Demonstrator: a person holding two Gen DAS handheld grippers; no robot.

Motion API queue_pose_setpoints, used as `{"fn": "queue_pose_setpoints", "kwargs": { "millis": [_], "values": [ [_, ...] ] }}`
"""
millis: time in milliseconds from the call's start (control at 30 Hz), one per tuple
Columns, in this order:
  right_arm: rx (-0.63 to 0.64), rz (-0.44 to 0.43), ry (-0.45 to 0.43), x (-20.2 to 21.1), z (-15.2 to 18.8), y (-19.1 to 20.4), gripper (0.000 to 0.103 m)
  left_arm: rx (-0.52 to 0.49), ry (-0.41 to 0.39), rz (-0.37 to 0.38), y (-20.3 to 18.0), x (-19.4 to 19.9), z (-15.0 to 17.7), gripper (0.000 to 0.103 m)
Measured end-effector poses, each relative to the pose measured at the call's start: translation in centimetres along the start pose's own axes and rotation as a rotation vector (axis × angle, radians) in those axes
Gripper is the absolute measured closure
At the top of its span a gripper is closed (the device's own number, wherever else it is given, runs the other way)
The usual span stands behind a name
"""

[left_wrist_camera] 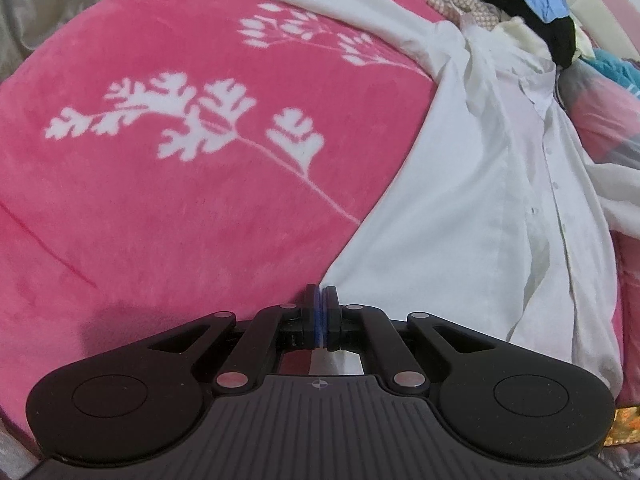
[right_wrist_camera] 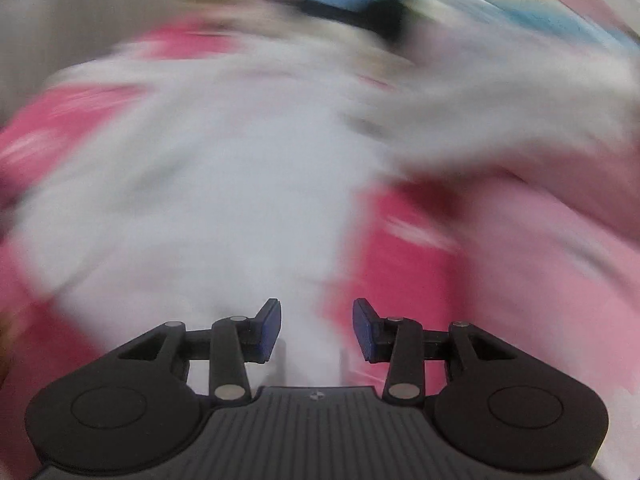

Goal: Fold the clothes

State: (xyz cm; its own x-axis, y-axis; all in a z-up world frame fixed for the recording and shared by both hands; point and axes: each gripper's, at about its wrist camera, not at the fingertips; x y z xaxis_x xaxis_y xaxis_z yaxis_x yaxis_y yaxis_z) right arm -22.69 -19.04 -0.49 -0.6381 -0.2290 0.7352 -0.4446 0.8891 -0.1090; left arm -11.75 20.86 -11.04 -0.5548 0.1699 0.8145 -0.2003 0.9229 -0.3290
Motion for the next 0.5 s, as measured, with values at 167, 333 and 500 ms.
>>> {"fn": "queue_pose_setpoints", "kwargs": {
  "millis": [167,333,500],
  "values": [
    [0.425,-0.299,0.012,-3.2,2.4,11.6,0.064,0.000,-0.004,0.001,0.1,-0.1,0.2,0.103],
    [0.723,-0.335,-0.009,-6.4,5.1,16.3,0.078,0.004,-0.003,-0.001,0.2,-0.3,0.2,0.103],
    [0.654,-0.356,-0.008,-6.4,4.6,15.1,0.080,-0.007,-0.001,0.008,0.3,-0.5,0.2,0.103]
  ]
}}
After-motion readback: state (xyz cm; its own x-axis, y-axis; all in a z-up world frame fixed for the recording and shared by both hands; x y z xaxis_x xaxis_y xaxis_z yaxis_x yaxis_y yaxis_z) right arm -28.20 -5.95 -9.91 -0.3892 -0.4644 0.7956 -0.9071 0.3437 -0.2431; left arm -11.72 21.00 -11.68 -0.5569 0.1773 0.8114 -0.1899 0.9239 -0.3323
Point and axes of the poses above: each gripper's, at about its wrist camera, not at the fingertips, and x roughly against the way its jaws point, y to its left, z to its underside, and after that the axes turned 10 degrees about -y, right-handed
